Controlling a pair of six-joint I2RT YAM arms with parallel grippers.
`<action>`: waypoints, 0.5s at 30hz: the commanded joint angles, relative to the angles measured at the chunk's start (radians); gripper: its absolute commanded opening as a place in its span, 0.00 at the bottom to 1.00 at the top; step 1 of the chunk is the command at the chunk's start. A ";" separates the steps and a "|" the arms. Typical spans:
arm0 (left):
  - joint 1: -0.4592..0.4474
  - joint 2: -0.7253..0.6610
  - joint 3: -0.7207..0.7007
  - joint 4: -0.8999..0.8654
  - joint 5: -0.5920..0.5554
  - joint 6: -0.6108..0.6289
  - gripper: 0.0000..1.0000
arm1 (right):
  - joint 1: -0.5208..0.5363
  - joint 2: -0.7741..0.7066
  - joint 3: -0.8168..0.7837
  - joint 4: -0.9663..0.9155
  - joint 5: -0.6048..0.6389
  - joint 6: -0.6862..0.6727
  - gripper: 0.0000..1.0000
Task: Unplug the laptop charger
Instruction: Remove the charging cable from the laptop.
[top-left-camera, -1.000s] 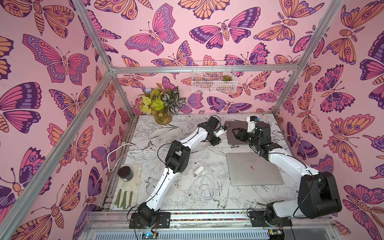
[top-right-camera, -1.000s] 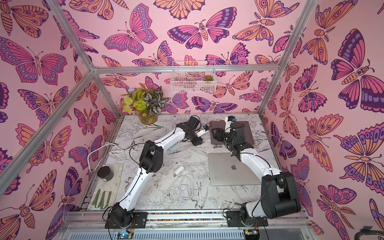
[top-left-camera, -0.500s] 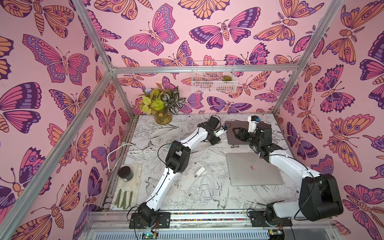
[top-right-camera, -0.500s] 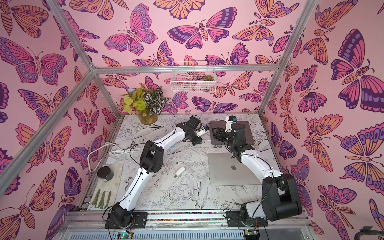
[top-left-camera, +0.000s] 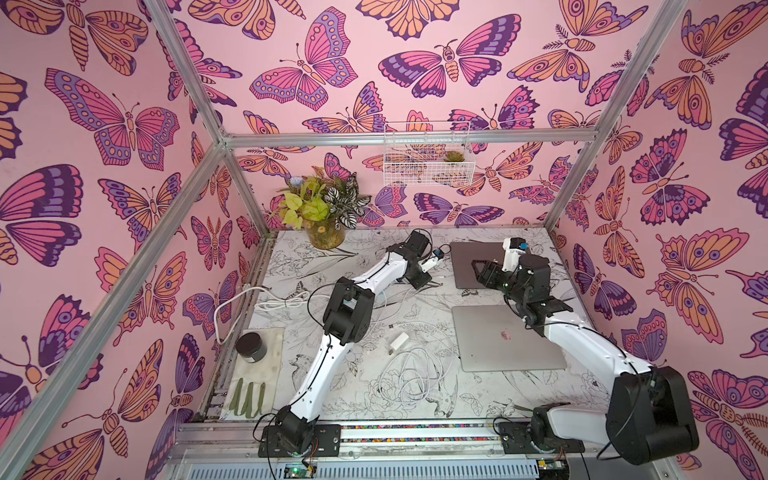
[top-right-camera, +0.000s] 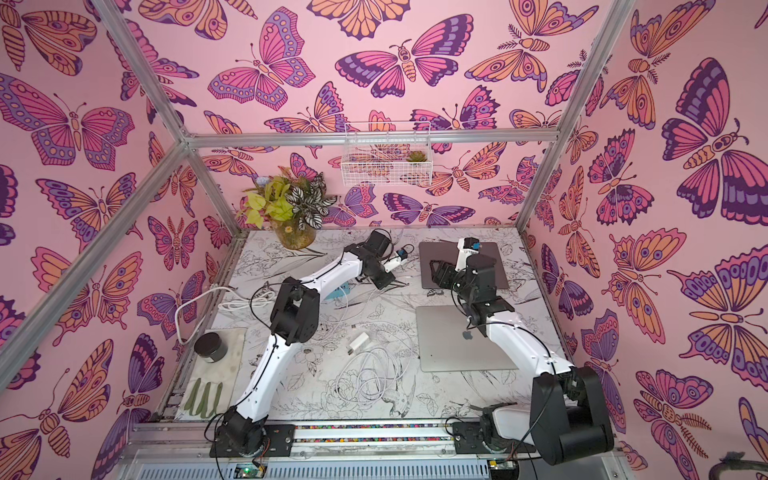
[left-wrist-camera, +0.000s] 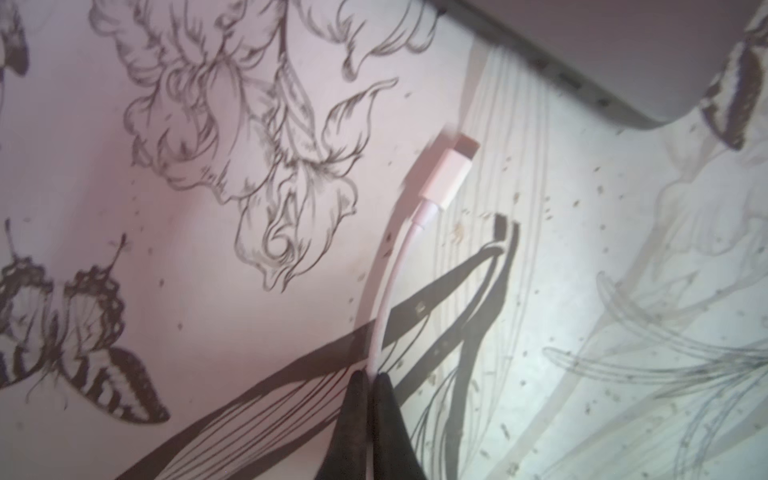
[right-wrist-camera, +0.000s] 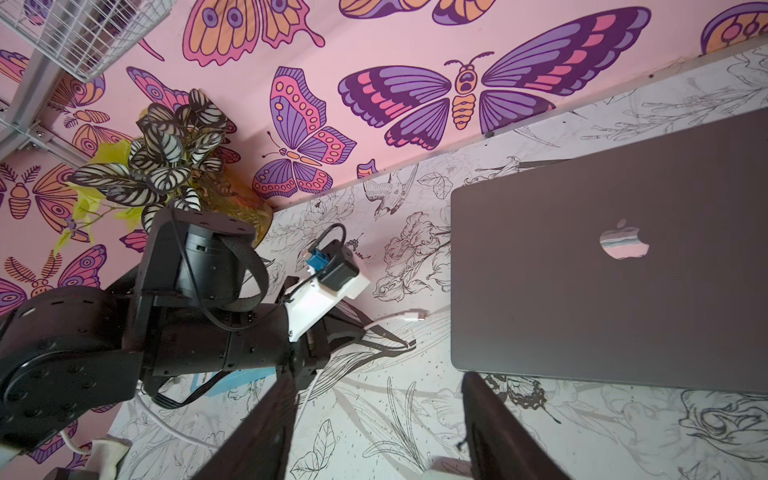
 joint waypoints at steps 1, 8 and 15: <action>0.017 -0.088 -0.093 0.036 0.018 -0.015 0.00 | -0.006 -0.005 -0.003 0.016 0.013 0.013 0.65; 0.022 -0.195 -0.249 0.084 0.020 0.004 0.00 | -0.006 0.001 0.012 -0.010 -0.004 0.006 0.65; 0.014 -0.307 -0.300 0.120 0.054 -0.064 0.46 | 0.030 0.033 0.046 -0.009 -0.055 -0.012 0.66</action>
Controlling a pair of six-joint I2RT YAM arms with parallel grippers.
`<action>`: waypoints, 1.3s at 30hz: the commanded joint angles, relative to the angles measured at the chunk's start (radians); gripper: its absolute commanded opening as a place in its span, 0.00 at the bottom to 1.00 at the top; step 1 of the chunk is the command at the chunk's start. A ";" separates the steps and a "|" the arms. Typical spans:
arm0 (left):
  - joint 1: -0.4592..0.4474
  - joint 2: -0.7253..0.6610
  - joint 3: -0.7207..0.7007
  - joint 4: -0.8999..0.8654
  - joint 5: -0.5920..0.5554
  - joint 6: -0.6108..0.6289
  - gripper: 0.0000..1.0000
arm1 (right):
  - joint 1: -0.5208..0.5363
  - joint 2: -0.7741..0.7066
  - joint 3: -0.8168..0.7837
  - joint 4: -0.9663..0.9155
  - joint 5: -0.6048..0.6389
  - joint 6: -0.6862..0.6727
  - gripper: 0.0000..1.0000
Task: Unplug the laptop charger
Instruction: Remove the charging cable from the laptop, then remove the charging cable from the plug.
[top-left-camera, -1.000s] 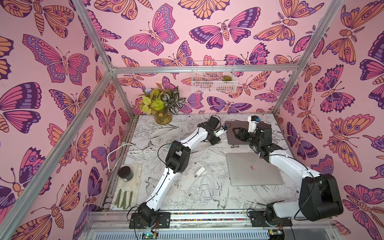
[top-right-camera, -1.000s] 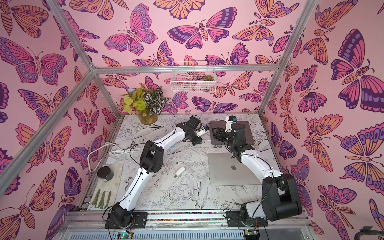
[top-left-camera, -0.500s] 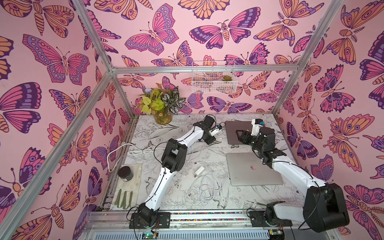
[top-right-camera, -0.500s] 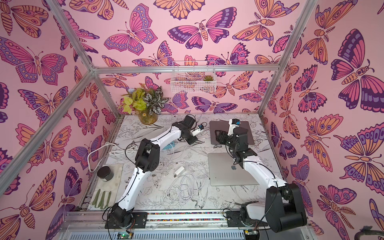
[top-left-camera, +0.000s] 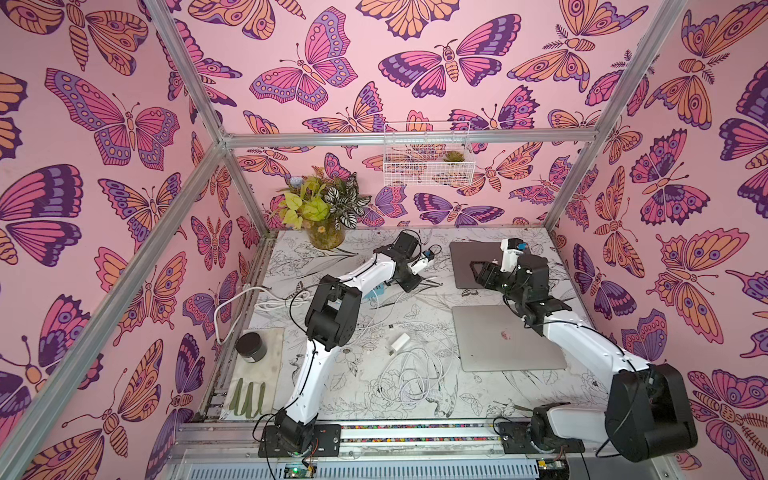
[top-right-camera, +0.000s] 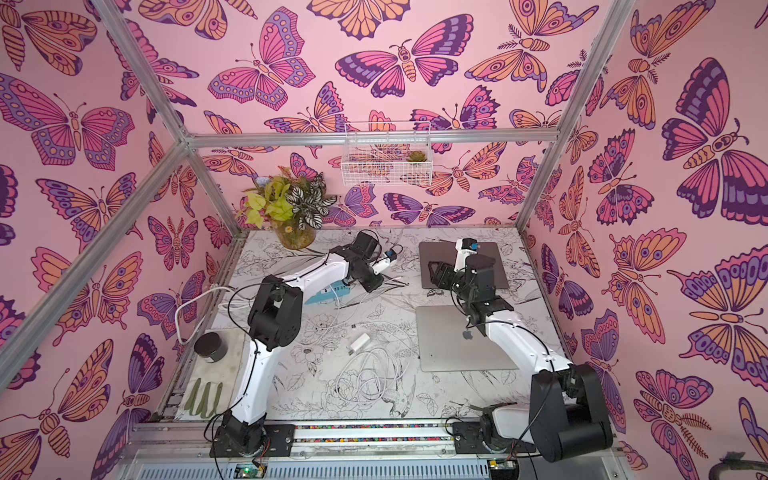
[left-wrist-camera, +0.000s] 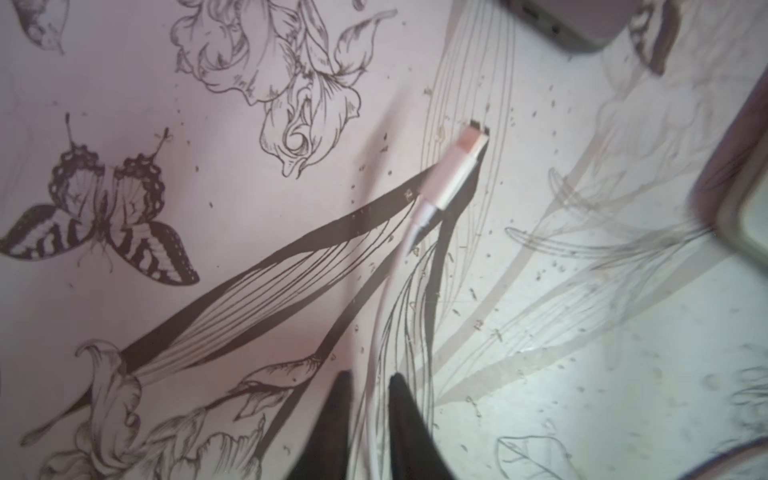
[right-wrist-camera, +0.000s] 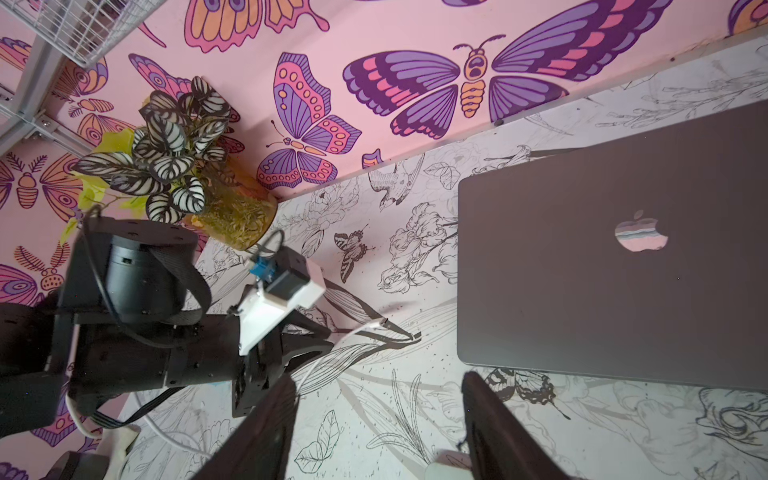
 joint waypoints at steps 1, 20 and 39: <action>-0.006 -0.112 -0.018 0.037 0.028 -0.065 0.60 | 0.043 0.010 0.058 -0.016 0.002 -0.027 0.66; 0.458 -0.843 -0.957 0.482 0.102 -0.744 0.67 | 0.457 0.458 0.716 -0.382 0.059 -0.224 0.67; 0.468 -0.609 -0.899 0.546 0.185 -0.673 0.64 | 0.555 0.812 1.139 -0.590 0.076 -0.225 0.70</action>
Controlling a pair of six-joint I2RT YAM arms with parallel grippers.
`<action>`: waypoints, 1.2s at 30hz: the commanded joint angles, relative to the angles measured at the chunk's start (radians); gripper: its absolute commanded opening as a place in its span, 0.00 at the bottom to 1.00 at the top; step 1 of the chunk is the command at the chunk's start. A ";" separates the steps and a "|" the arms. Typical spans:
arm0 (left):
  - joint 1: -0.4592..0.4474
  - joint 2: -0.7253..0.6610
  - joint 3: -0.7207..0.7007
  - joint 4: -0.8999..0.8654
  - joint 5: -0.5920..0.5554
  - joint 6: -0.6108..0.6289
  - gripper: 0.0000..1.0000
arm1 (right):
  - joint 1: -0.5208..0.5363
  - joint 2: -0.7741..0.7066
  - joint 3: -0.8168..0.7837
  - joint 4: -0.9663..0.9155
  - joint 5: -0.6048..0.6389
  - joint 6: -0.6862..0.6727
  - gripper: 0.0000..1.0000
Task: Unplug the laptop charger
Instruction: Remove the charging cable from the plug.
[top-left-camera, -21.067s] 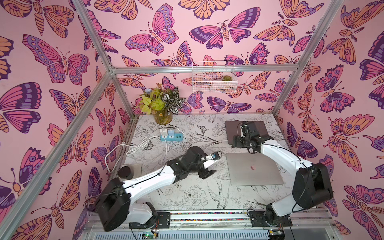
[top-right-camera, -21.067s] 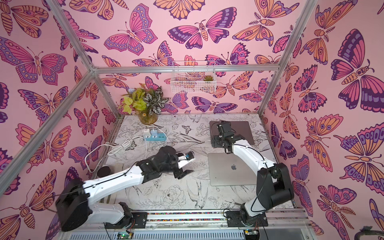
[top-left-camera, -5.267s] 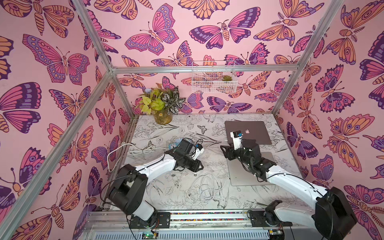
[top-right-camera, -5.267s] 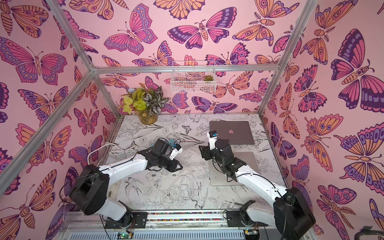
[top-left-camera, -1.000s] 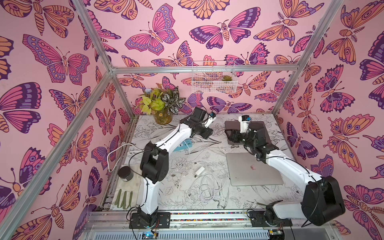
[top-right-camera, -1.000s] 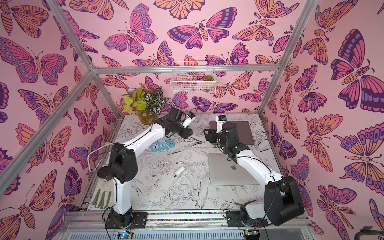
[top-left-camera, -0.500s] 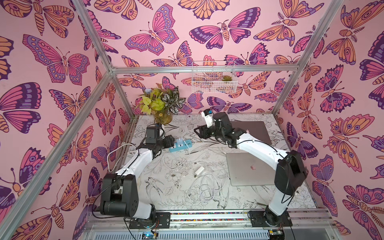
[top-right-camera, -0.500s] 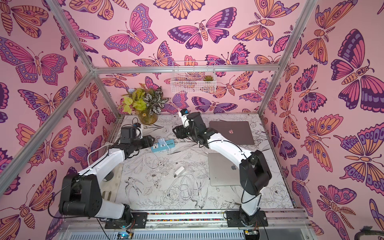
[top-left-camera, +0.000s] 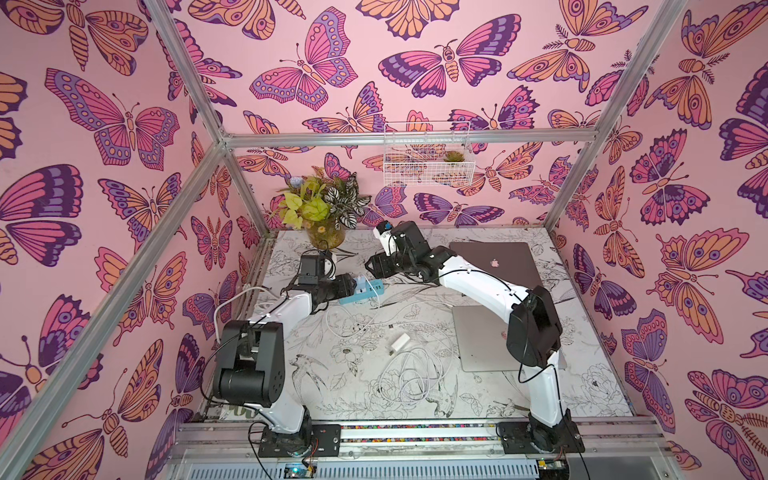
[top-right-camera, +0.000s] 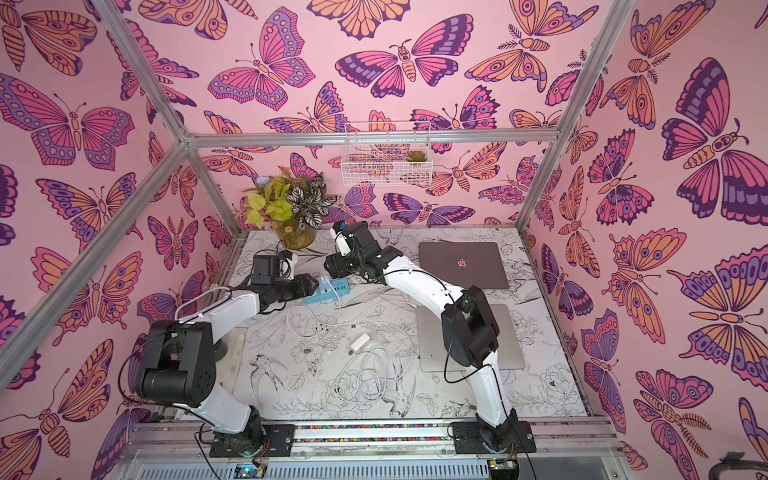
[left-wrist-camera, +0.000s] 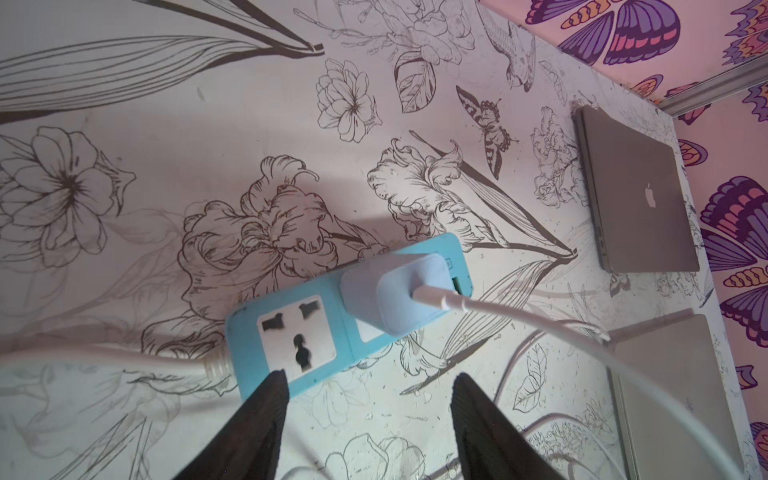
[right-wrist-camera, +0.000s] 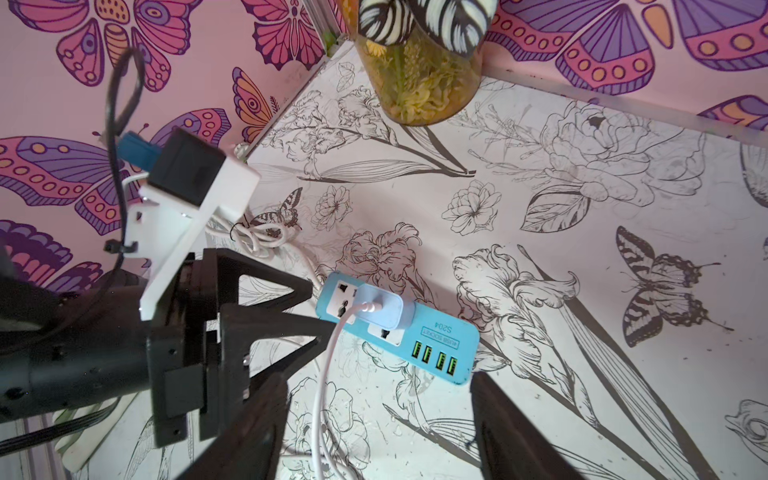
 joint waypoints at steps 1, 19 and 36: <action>0.003 0.050 0.028 0.017 0.023 0.022 0.63 | 0.009 0.035 0.058 -0.049 0.001 -0.009 0.70; -0.003 0.074 0.009 0.017 0.003 0.030 0.54 | 0.048 0.122 0.192 -0.139 0.048 -0.035 0.63; 0.003 -0.009 -0.004 0.057 -0.018 -0.070 0.59 | 0.060 0.214 0.271 -0.154 0.000 -0.043 0.07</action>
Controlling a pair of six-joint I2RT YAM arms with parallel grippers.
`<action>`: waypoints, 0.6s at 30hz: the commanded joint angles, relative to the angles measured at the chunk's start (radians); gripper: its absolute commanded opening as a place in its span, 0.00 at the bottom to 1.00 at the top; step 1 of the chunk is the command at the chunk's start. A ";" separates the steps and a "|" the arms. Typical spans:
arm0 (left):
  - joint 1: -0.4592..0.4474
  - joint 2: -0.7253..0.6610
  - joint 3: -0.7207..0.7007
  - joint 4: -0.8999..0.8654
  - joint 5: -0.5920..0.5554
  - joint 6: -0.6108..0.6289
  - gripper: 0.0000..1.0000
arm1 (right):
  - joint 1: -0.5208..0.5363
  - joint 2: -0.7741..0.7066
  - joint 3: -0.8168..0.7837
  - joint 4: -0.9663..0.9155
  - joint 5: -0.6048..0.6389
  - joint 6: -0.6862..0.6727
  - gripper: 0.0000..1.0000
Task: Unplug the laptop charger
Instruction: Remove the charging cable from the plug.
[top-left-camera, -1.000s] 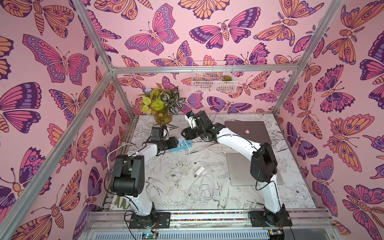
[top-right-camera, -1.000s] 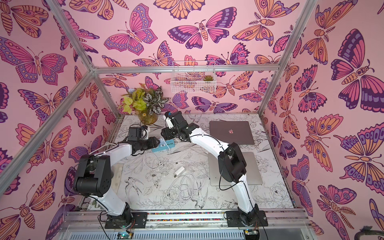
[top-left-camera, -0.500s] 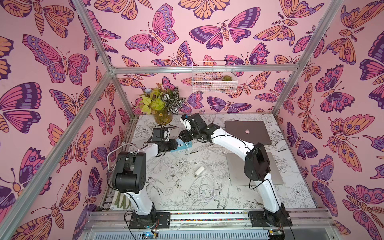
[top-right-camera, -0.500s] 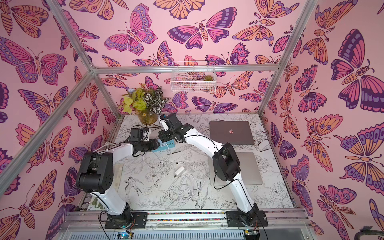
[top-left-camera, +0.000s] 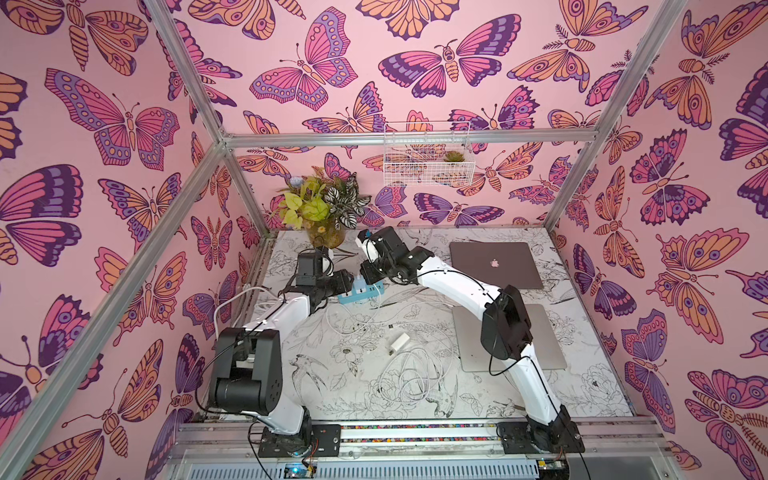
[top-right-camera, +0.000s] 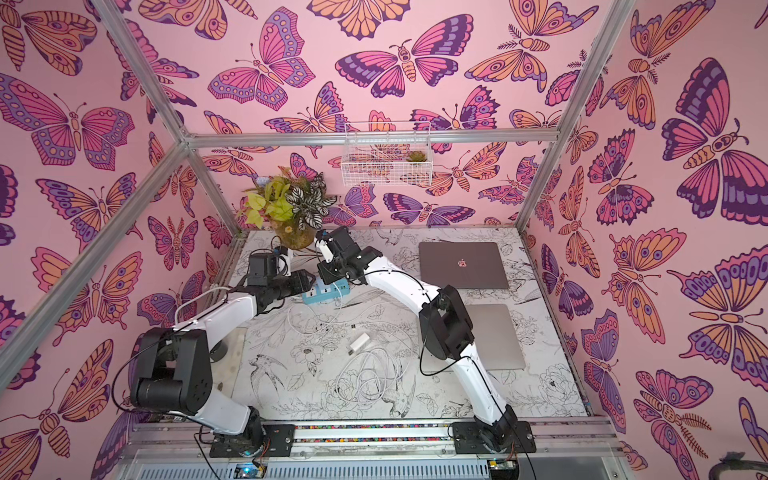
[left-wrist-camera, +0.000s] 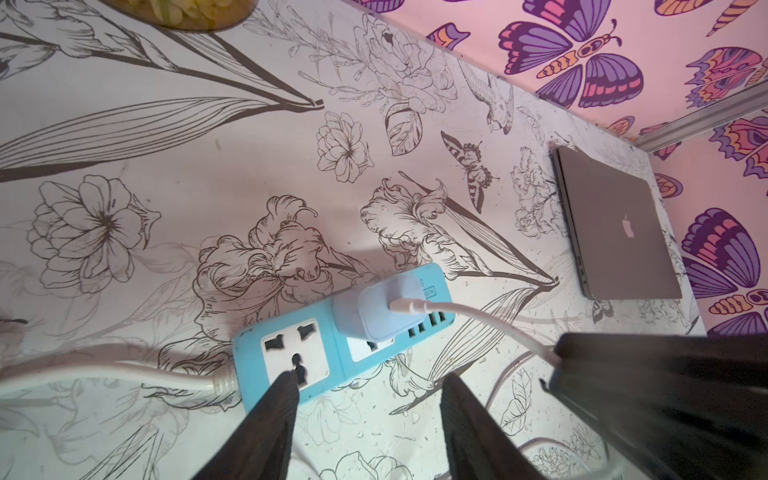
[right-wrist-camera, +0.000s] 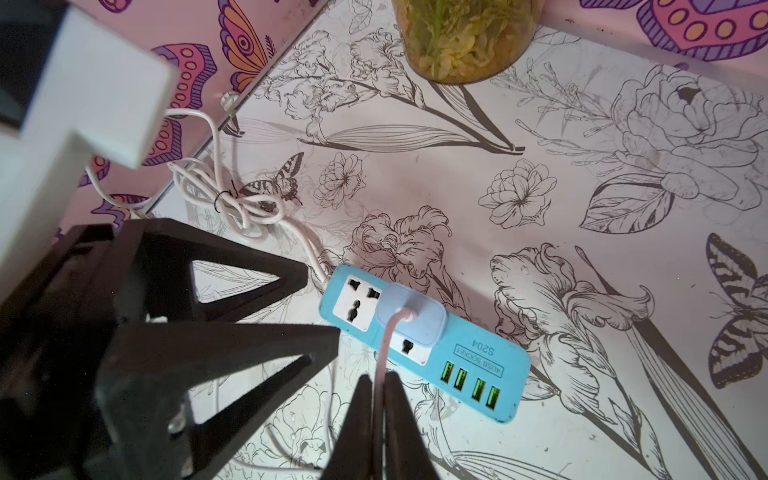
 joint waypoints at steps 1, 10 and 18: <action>0.001 0.070 0.028 0.010 0.013 -0.025 0.59 | 0.011 0.011 0.023 -0.011 -0.011 0.002 0.06; -0.002 0.162 0.070 0.010 0.019 -0.017 0.59 | 0.019 -0.014 -0.008 0.014 -0.001 0.003 0.00; -0.009 0.136 0.059 0.010 0.029 -0.017 0.57 | 0.020 -0.035 -0.034 0.028 0.001 0.003 0.00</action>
